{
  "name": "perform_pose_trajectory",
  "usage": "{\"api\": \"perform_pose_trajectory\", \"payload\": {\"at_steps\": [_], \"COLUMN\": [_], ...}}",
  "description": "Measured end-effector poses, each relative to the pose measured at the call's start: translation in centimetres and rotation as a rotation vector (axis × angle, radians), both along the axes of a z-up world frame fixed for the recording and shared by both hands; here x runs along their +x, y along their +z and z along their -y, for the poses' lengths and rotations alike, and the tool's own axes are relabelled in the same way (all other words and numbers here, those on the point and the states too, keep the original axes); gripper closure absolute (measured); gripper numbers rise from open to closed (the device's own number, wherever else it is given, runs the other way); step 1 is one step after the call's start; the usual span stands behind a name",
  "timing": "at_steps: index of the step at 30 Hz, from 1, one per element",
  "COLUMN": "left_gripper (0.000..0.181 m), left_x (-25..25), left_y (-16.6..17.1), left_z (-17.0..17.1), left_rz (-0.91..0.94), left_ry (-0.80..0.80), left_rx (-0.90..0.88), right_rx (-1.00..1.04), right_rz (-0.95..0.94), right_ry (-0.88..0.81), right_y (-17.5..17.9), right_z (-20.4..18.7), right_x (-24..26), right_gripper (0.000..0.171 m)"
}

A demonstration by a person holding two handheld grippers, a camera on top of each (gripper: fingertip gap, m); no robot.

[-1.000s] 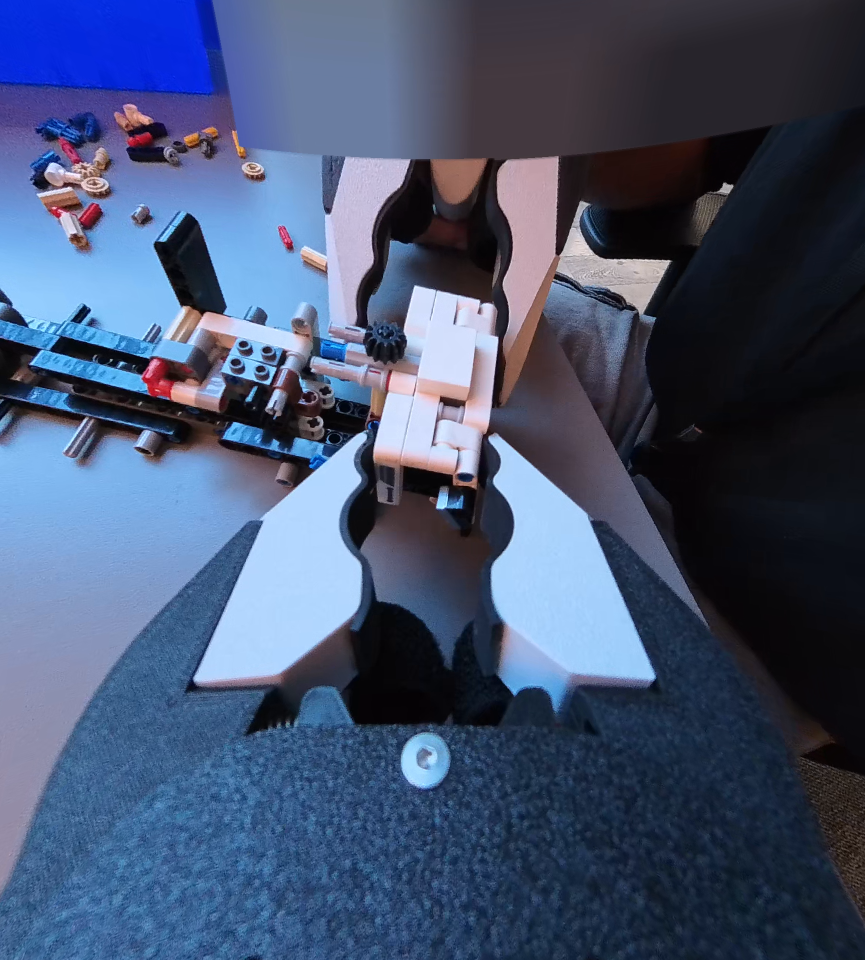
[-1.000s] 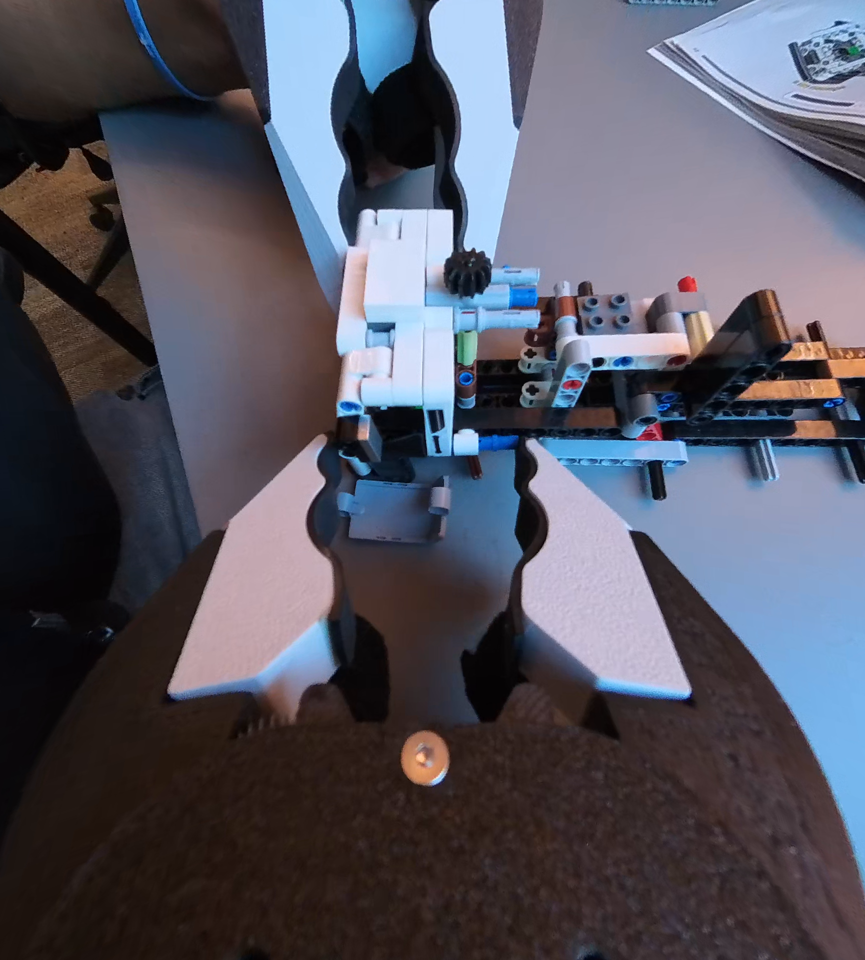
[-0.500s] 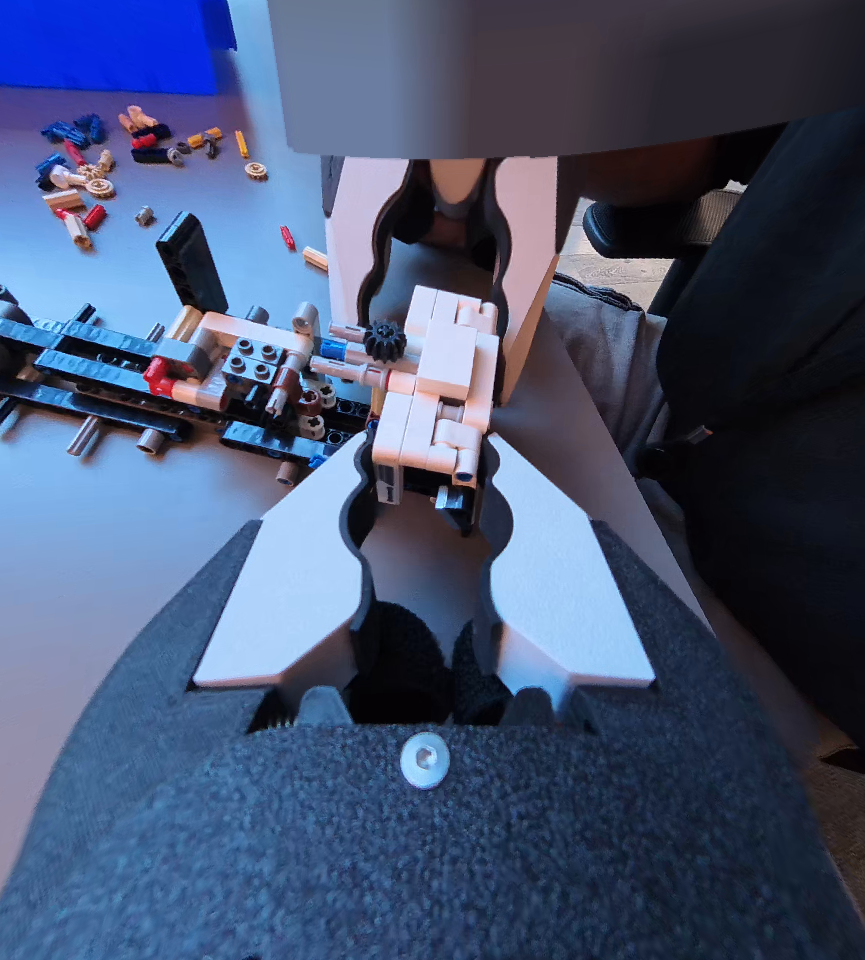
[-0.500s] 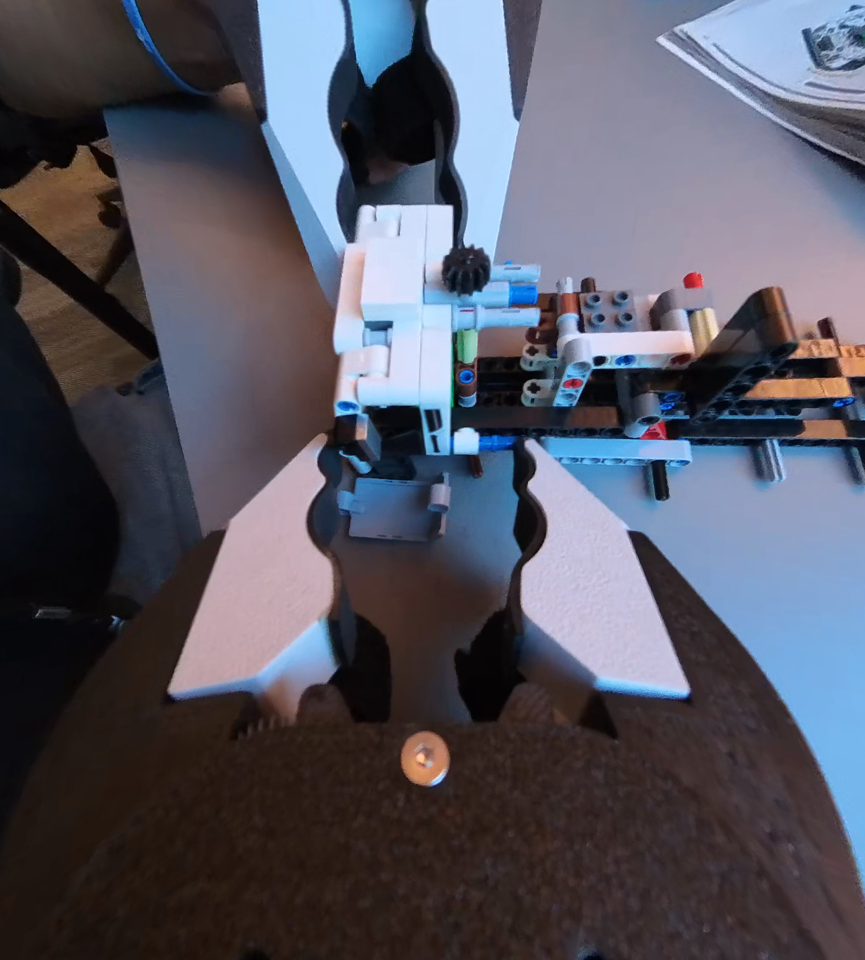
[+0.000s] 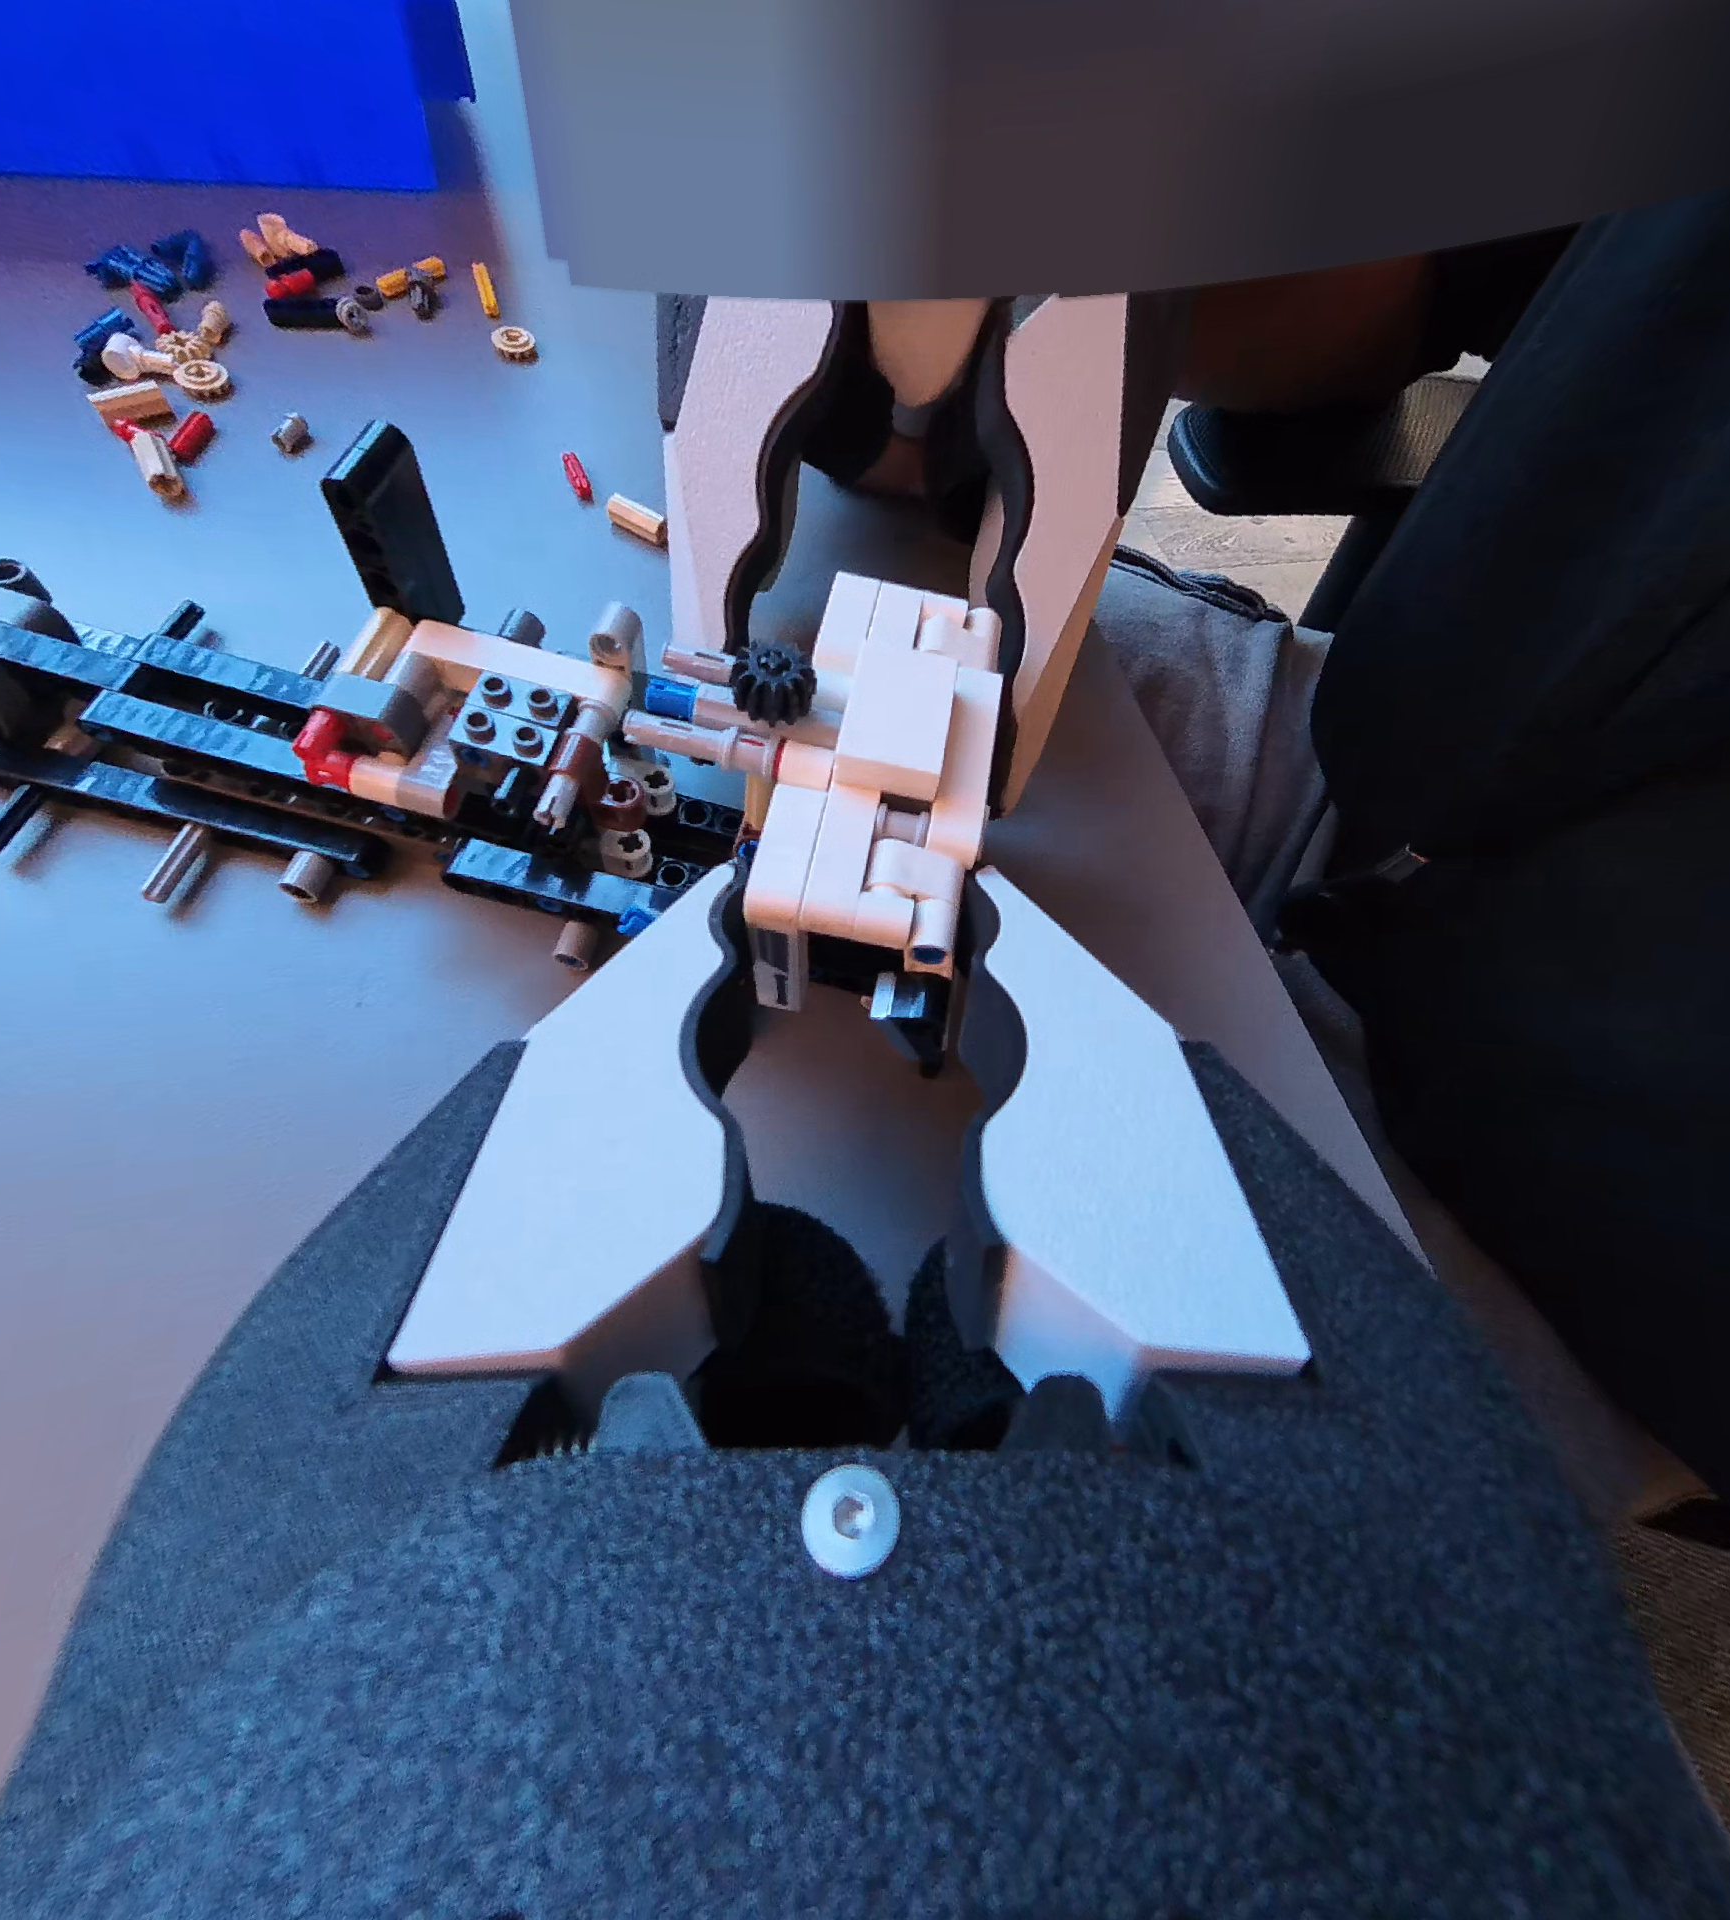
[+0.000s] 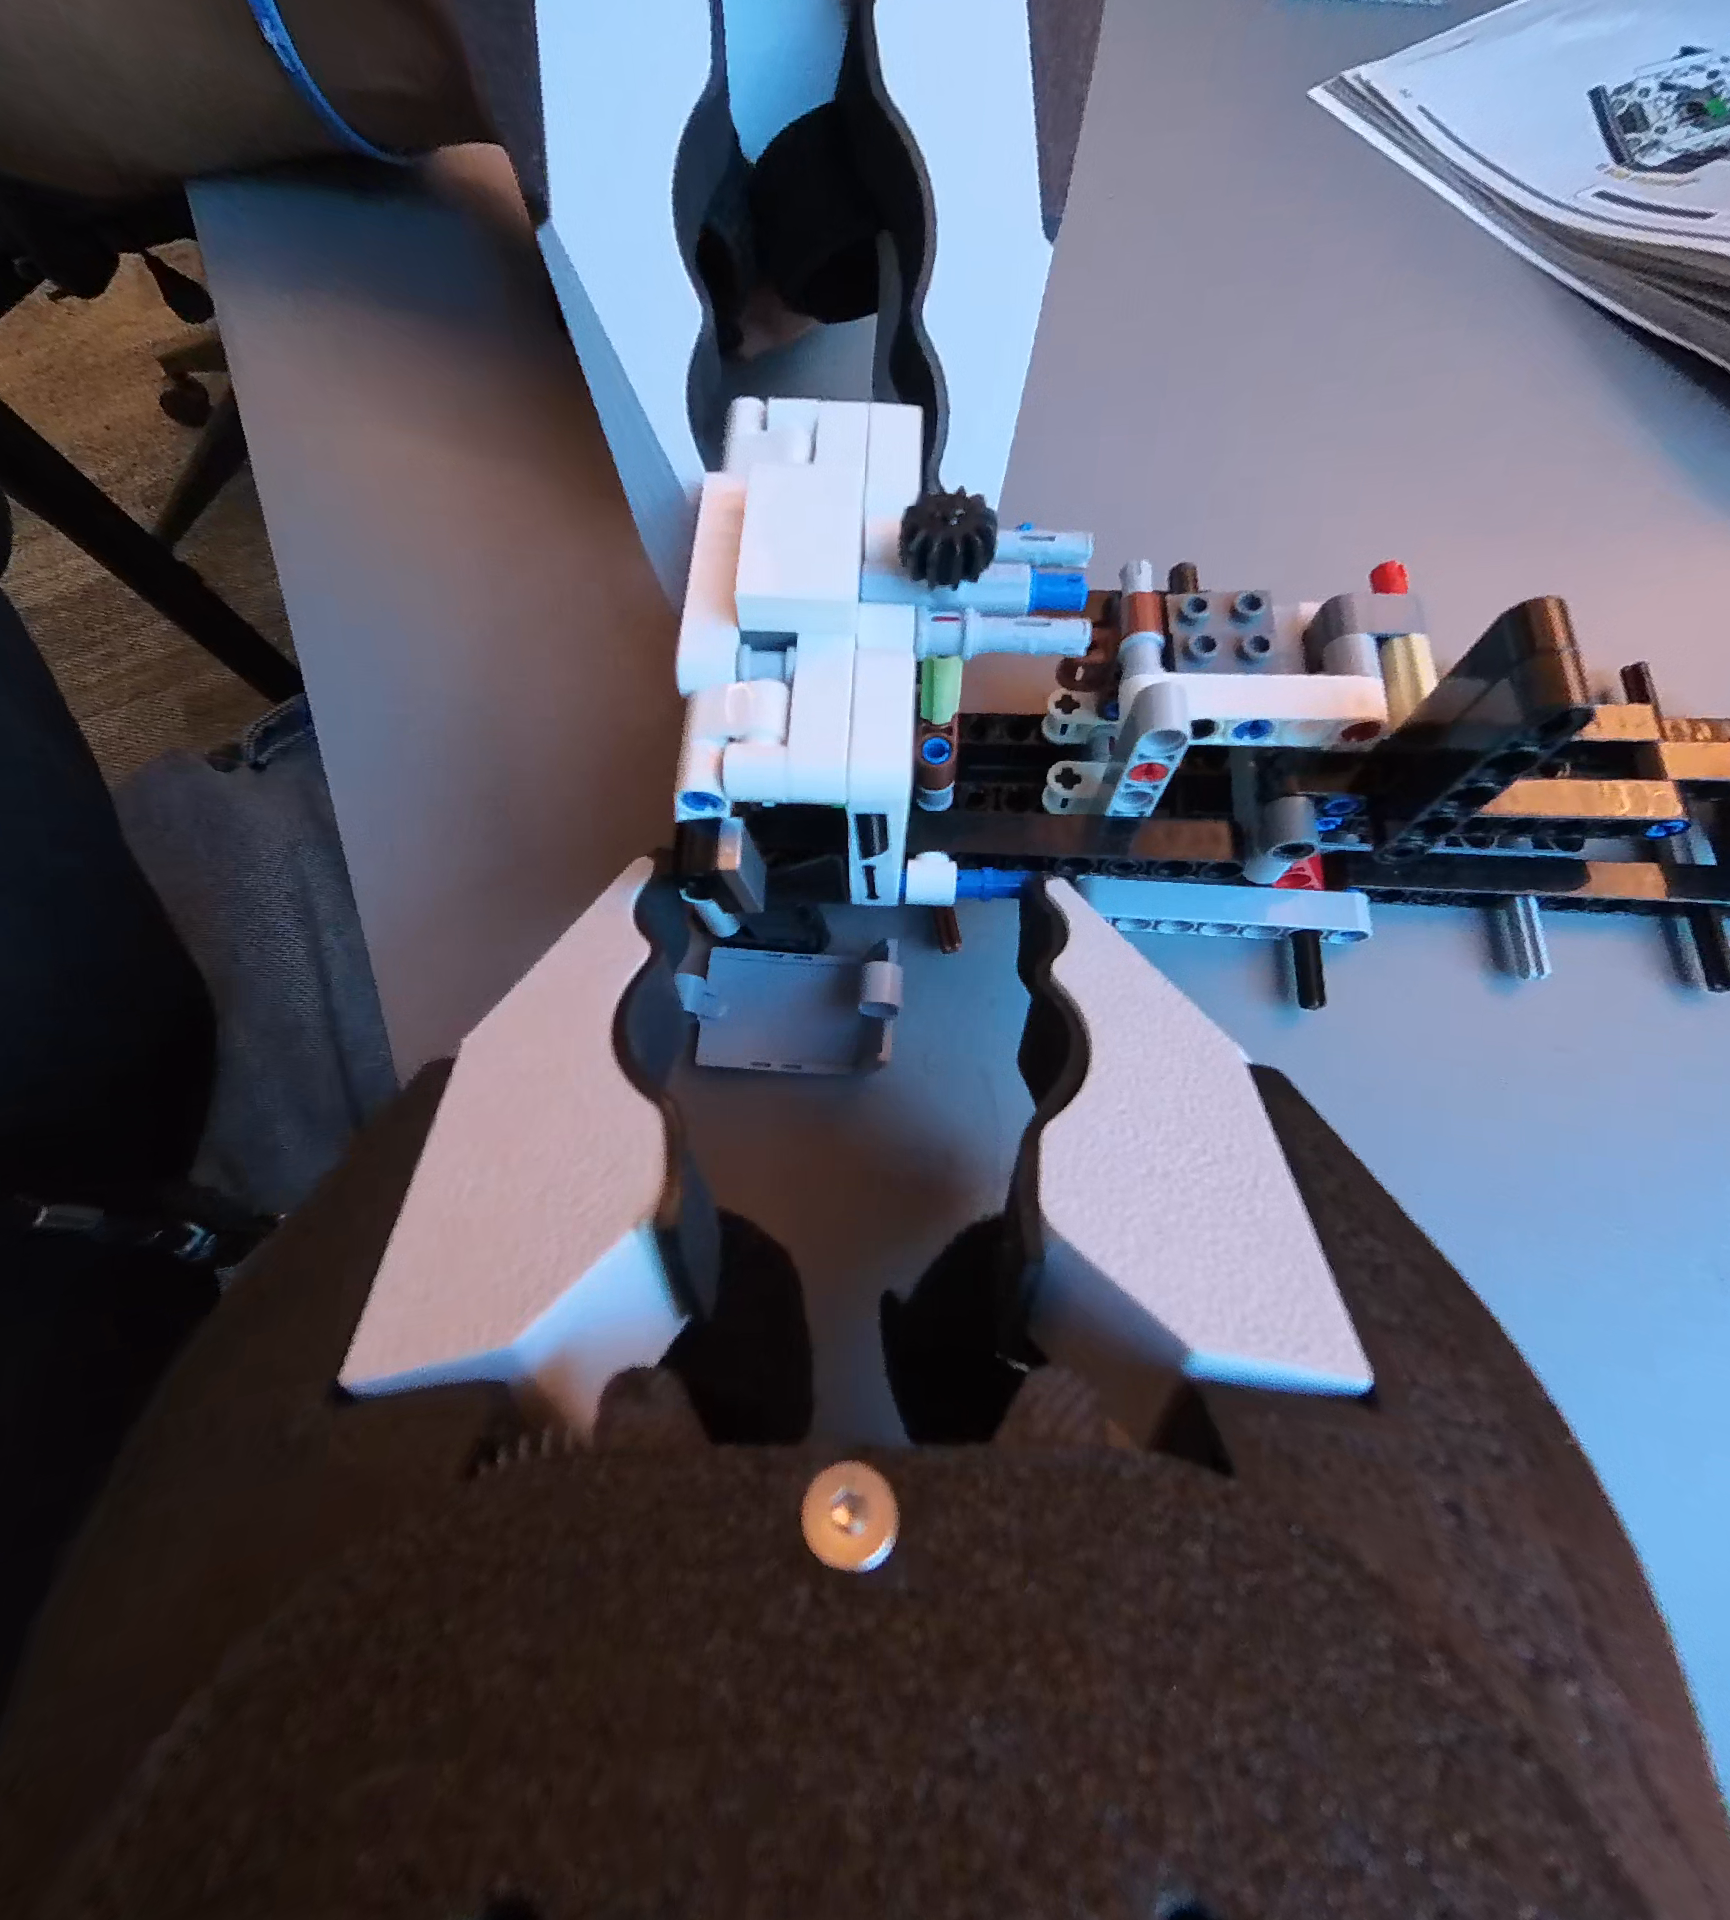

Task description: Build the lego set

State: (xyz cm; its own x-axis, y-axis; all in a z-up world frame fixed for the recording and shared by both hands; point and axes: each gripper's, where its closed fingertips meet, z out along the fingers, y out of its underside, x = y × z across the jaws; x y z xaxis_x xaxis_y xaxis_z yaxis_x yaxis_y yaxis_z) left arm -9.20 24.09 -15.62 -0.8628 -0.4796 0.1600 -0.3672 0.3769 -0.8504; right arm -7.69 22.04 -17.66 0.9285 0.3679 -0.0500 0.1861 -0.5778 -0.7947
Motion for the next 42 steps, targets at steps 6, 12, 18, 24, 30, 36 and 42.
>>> {"api": "perform_pose_trajectory", "payload": {"at_steps": [6,12,18,24,30,36,42], "left_gripper": [0.144,0.144,0.144,0.145,0.146,0.146,0.146], "left_x": [0.1,0.3,0.5,0.8,0.8,0.9,0.9], "left_y": [0.0,0.0,-0.1,-0.2,-0.2,-0.2,-0.2], "left_z": [0.0,0.0,0.0,0.0,0.0,-0.1,-0.1], "left_rz": [0.017,0.013,0.024,0.046,0.049,0.044,0.039], "left_ry": [0.019,0.034,0.056,0.074,0.081,0.082,0.082], "left_rx": [0.011,0.008,0.017,0.037,0.043,0.037,0.034], "right_rx": [-0.007,0.01,-0.003,0.005,0.014,-0.012,0.015], "right_rz": [-0.033,-0.023,-0.031,-0.002,0.015,-0.091,-0.195], "right_ry": [-0.012,-0.027,-0.02,-0.019,-0.015,-0.001,0.018], "right_y": [0.1,0.3,0.1,0.1,0.1,0.3,1.3], "right_z": [0.0,-0.2,-0.2,-0.1,-0.1,0.0,0.4], "right_x": [0.1,0.3,0.4,0.4,0.4,0.3,0.4], "right_gripper": [0.106,0.106,0.107,0.108,0.108,0.106,0.106]}}
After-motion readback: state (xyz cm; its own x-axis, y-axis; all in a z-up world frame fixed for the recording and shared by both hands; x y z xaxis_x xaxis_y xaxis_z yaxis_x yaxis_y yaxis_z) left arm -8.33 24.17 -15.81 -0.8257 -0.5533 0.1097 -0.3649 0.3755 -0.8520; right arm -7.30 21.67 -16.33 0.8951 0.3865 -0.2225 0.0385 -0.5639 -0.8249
